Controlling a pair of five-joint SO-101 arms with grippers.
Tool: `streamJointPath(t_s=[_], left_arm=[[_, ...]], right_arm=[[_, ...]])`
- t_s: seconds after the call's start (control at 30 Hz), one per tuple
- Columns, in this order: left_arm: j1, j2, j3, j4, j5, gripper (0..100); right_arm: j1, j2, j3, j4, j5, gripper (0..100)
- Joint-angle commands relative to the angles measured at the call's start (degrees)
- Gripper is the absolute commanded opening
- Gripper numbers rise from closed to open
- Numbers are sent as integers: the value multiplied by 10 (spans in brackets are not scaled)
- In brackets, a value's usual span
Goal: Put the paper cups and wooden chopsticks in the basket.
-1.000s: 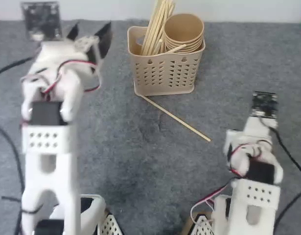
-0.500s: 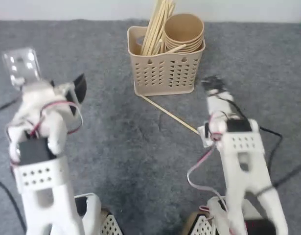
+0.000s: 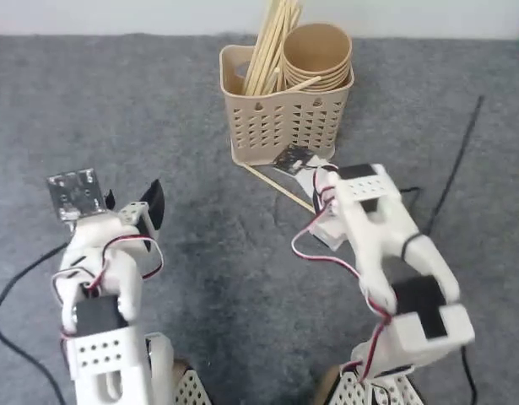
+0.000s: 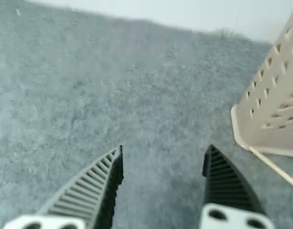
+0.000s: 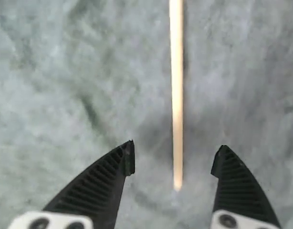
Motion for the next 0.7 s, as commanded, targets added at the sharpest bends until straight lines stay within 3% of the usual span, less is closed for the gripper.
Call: streamJointPath(t_s=[0.0,0.17,0.37,0.67], left_arm=[[-4,-40,35,-76,3,258],[-4,-40,64,-125,2,258],[-4,-41,65,-124,2,258],[-4,-41,65,-124,-17,258]], right_arm=[[-6,31,-47,-23,11,270],[-22,55,-50,-20,11,253],[-22,43,-54,-24,9,20],[-41,-66,-47,41,11,8]])
